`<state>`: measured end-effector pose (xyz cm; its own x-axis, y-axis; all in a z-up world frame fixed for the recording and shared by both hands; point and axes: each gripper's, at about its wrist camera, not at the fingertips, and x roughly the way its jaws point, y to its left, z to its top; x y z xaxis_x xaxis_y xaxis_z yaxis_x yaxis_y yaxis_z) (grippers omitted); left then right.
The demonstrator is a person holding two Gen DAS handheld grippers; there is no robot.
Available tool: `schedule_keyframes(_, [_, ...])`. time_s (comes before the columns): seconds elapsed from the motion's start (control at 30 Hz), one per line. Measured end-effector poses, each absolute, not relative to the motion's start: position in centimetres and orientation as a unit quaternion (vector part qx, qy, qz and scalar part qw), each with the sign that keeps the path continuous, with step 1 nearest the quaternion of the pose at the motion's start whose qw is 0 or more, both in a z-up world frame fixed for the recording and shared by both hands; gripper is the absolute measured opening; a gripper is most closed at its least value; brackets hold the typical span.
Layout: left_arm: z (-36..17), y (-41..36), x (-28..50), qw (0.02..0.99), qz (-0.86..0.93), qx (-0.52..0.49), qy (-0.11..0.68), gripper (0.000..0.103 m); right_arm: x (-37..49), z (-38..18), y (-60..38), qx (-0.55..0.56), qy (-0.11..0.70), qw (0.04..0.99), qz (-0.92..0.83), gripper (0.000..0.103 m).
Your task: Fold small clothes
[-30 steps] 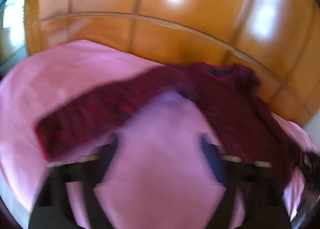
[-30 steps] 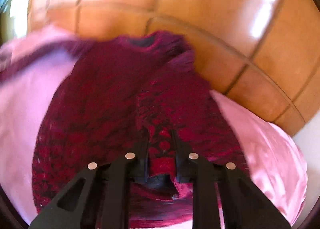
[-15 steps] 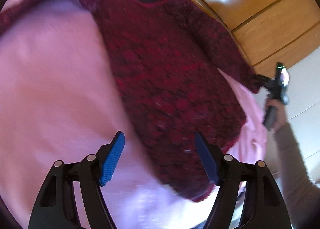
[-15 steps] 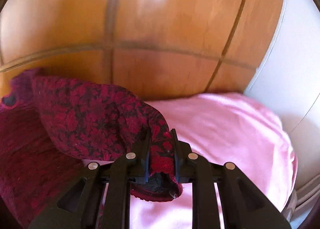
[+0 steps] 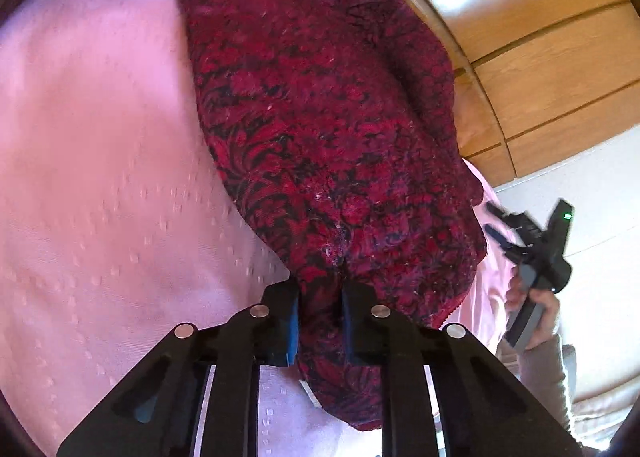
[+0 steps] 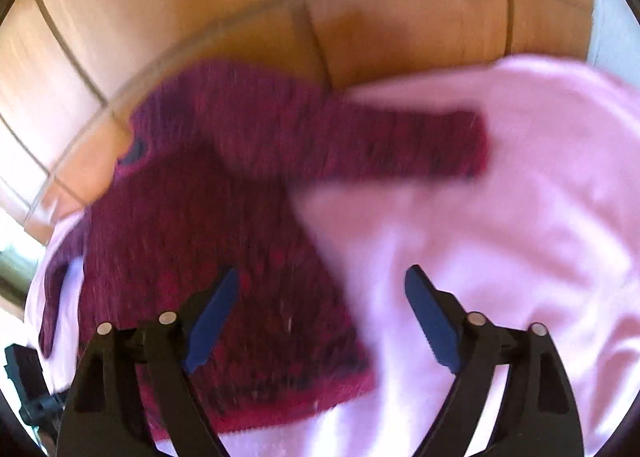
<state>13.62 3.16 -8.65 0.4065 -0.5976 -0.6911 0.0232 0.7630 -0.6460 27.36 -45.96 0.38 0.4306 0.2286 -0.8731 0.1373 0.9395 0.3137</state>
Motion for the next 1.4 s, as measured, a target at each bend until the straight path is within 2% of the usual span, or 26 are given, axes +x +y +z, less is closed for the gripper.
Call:
schedule_keyframes(0.03, [-7.8, 3.3, 13.6, 0.795, -0.200, -0.278, 0.501, 0.014, 27.4, -0.8, -45.6, 0.181, 0.554, 0.812, 0.039, 0.042])
schedule_keyframes(0.1, [-6.1, 3.6, 13.6, 0.808, -0.203, -0.269, 0.483, 0.013, 27.1, -0.9, -44.7, 0.177, 0.565, 0.804, 0.044, 0.020])
schedule_keyframes(0.13, [-4.9, 3.8, 13.7, 0.816, -0.205, -0.263, 0.472, 0.013, 26.9, -0.1, -44.4, 0.167, 0.561, 0.809, 0.050, 0.017])
schedule_keyframes(0.33, [0.6, 7.2, 13.4, 0.847, -0.203, -0.250, 0.422, 0.012, 23.3, 8.4, -40.0, 0.098, 0.509, 0.847, 0.117, 0.013])
schedule_keyframes(0.47, [3.2, 11.3, 10.9, 0.861, -0.190, -0.240, 0.406, 0.012, 18.7, 11.0, -36.7, 0.077, 0.492, 0.850, 0.173, 0.013])
schedule_keyframes(0.57, [2.7, 13.7, 8.4, 0.866, -0.171, -0.212, 0.420, 0.012, 14.7, 10.2, -34.9, 0.080, 0.506, 0.832, 0.212, 0.013])
schedule_keyframes(0.73, [-1.7, 15.7, 4.5, 0.851, -0.128, -0.185, 0.474, 0.012, 7.2, 5.0, -32.5, 0.082, 0.570, 0.780, 0.243, 0.011])
schedule_keyframes(0.9, [-4.9, 15.7, 3.3, 0.843, -0.100, -0.188, 0.493, 0.012, 5.4, 2.5, -33.3, 0.071, 0.606, 0.764, 0.213, 0.005])
schedule_keyframes(0.97, [-4.8, 15.4, 3.4, 0.846, -0.105, -0.206, 0.481, 0.013, 6.1, 2.9, -33.4, 0.056, 0.603, 0.771, 0.199, 0.006])
schedule_keyframes(1.03, [-4.6, 15.2, 3.2, 0.850, -0.106, -0.201, 0.475, 0.017, 7.8, 4.0, -33.2, 0.047, 0.591, 0.784, 0.185, 0.015])
schedule_keyframes(1.07, [-4.7, 15.2, 3.3, 0.852, -0.103, -0.197, 0.475, 0.017, 8.6, 4.9, -33.3, 0.048, 0.577, 0.796, 0.177, 0.026])
schedule_keyframes(1.1, [-4.7, 15.2, 3.1, 0.853, -0.100, -0.193, 0.475, 0.020, 9.4, 5.7, -33.3, 0.058, 0.562, 0.807, 0.173, 0.055])
schedule_keyframes(1.13, [-4.9, 15.1, 3.2, 0.851, -0.093, -0.189, 0.481, 0.033, 9.3, 6.0, -33.2, 0.062, 0.548, 0.817, 0.170, 0.068])
schedule_keyframes(1.17, [-5.2, 15.3, 2.5, 0.849, -0.089, -0.186, 0.487, 0.043, 9.9, 6.4, -32.4, 0.059, 0.531, 0.828, 0.172, 0.067])
schedule_keyframes(1.23, [-5.5, 15.5, 2.2, 0.852, -0.077, -0.173, 0.489, 0.043, 11.2, 6.4, -30.3, 0.063, 0.519, 0.832, 0.188, 0.067])
schedule_keyframes(1.27, [-5.7, 15.4, 2.2, 0.851, -0.077, -0.158, 0.495, 0.031, 11.4, 6.4, -29.9, 0.069, 0.515, 0.832, 0.193, 0.067])
schedule_keyframes(1.3, [-5.9, 15.4, 2.1, 0.847, -0.089, -0.151, 0.502, 0.024, 12.4, 5.9, -28.4, 0.076, 0.511, 0.831, 0.205, 0.067])
schedule_keyframes(1.4, [-6.0, 14.9, 1.7, 0.848, -0.104, -0.127, 0.504, 0.016, 13.8, 4.5, -24.1, 0.072, 0.499, 0.834, 0.224, 0.067])
